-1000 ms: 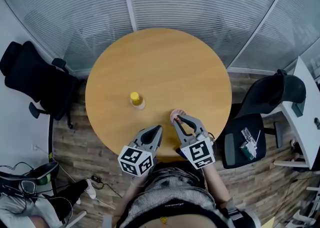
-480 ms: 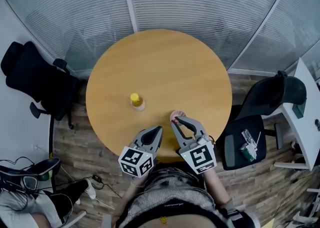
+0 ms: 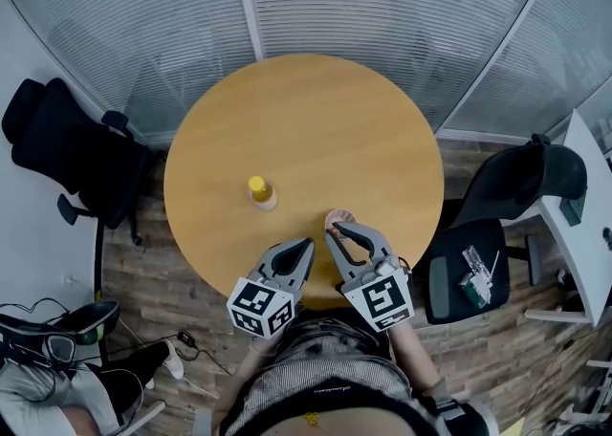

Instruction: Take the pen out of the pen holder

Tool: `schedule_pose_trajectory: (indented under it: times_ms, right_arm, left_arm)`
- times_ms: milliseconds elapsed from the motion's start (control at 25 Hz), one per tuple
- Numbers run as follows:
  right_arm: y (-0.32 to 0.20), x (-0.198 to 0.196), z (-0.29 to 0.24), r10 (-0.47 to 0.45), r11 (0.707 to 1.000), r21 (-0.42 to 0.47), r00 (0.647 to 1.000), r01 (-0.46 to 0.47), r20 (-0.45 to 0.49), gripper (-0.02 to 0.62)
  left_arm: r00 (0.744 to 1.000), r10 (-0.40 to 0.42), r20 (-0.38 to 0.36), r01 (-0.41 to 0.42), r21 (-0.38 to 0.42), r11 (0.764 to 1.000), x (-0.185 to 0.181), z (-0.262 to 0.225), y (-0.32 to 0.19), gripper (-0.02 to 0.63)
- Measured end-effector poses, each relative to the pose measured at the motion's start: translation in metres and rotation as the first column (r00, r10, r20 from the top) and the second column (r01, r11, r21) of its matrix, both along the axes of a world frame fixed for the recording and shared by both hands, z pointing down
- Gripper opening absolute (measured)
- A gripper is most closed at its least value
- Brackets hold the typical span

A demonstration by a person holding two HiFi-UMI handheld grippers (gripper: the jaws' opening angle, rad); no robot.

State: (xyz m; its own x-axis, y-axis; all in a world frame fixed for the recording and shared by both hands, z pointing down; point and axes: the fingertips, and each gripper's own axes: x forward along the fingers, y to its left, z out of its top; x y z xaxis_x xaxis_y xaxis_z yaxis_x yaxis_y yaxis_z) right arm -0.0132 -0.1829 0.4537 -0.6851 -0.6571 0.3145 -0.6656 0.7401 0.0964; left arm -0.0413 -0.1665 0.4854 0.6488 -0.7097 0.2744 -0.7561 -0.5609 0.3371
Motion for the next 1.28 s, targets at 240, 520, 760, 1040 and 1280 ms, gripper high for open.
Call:
schedule_pose_trajectory:
  times_ms: [240,520,760,1040,1280]
  right_arm:
    - [-0.002,0.003,0.004,0.012,1.0,-0.013,1.0,-0.012,-0.002,0.06]
    - [-0.007,0.007,0.003,0.025,1.0,-0.011,1.0,-0.025,0.011,0.06]
    - [-0.012,0.013,0.002,0.043,0.999,-0.013,0.999,-0.042,0.024,0.06]
    - [-0.015,0.015,0.002,0.05,0.999,-0.015,0.998,-0.05,0.033,0.06]
    - [-0.016,0.015,0.004,0.051,0.999,-0.015,0.998,-0.05,0.026,0.06]
  left_arm:
    - [1.0,0.006,0.006,-0.006,-0.009,1.0,0.0,0.003,0.001,0.003]
    - [1.0,0.003,0.002,-0.003,-0.013,1.0,0.001,0.004,0.0,0.003]
    - [1.0,0.005,0.002,-0.005,-0.026,1.0,0.003,0.006,-0.001,0.003]
    - [1.0,-0.007,-0.009,0.006,-0.027,1.0,0.0,0.006,-0.002,0.003]
    - [1.0,-0.004,-0.011,0.004,-0.031,1.0,0.001,0.008,-0.001,0.003]
